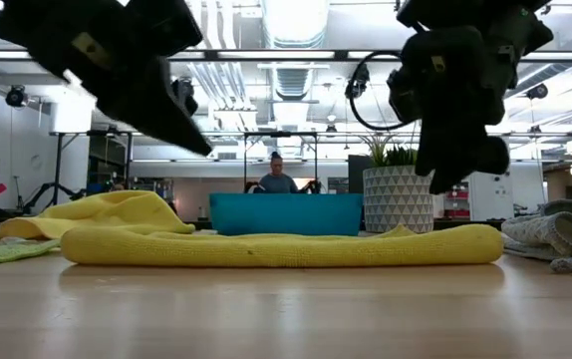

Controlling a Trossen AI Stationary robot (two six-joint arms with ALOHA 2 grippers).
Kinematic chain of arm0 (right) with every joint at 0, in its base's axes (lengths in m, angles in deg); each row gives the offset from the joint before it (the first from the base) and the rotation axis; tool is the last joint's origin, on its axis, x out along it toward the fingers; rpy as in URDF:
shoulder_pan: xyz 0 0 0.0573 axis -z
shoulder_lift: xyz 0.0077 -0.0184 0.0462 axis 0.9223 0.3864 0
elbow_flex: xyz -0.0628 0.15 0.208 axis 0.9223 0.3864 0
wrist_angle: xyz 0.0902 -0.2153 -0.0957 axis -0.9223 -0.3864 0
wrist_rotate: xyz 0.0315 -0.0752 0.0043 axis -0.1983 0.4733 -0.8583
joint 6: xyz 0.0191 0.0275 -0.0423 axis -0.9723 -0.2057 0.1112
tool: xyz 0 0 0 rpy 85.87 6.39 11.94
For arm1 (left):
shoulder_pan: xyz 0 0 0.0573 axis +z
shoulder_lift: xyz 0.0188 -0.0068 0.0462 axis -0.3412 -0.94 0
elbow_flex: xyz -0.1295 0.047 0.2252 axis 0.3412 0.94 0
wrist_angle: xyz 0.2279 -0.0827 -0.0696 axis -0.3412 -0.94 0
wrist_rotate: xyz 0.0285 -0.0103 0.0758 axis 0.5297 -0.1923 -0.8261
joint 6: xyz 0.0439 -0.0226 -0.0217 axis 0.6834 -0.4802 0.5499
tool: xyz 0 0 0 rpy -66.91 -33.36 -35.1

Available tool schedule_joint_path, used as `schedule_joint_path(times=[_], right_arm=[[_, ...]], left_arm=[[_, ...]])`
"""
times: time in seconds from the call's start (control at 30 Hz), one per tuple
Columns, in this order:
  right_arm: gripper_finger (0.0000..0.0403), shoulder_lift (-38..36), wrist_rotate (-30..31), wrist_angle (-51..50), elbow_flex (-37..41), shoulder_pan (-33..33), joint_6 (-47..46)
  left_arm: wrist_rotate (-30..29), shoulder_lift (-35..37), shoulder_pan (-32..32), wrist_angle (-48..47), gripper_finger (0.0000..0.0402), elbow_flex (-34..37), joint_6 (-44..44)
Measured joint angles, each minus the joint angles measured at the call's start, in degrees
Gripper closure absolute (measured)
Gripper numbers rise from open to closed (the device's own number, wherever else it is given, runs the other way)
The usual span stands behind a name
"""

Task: Fold microfiber towels
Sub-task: Fold the right yellow microfiber cloth

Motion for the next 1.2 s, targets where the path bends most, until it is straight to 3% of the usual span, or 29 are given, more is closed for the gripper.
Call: schedule_joint_path(times=[0.33,0.63,0.87,1.2], right_arm=[[0.0175,0.00,1.61,-1.73,0.53,-0.11,-4.50],[0.0167,1.63,5.73,-1.26,2.69,-0.33,-7.13],[0.0168,7.16,5.82,4.06,3.05,-0.33,-5.05],[0.0178,11.82,5.61,13.40,2.85,-0.31,-3.56]], left_arm=[[-0.58,-7.77,-0.09,9.19,0.0395,0.07,0.19],[-0.56,-10.57,0.40,9.73,0.0395,1.23,-1.28],[-0.56,-13.20,1.57,19.39,0.0395,5.53,-3.26],[-0.53,-15.34,2.04,19.88,0.0395,6.50,-5.86]])
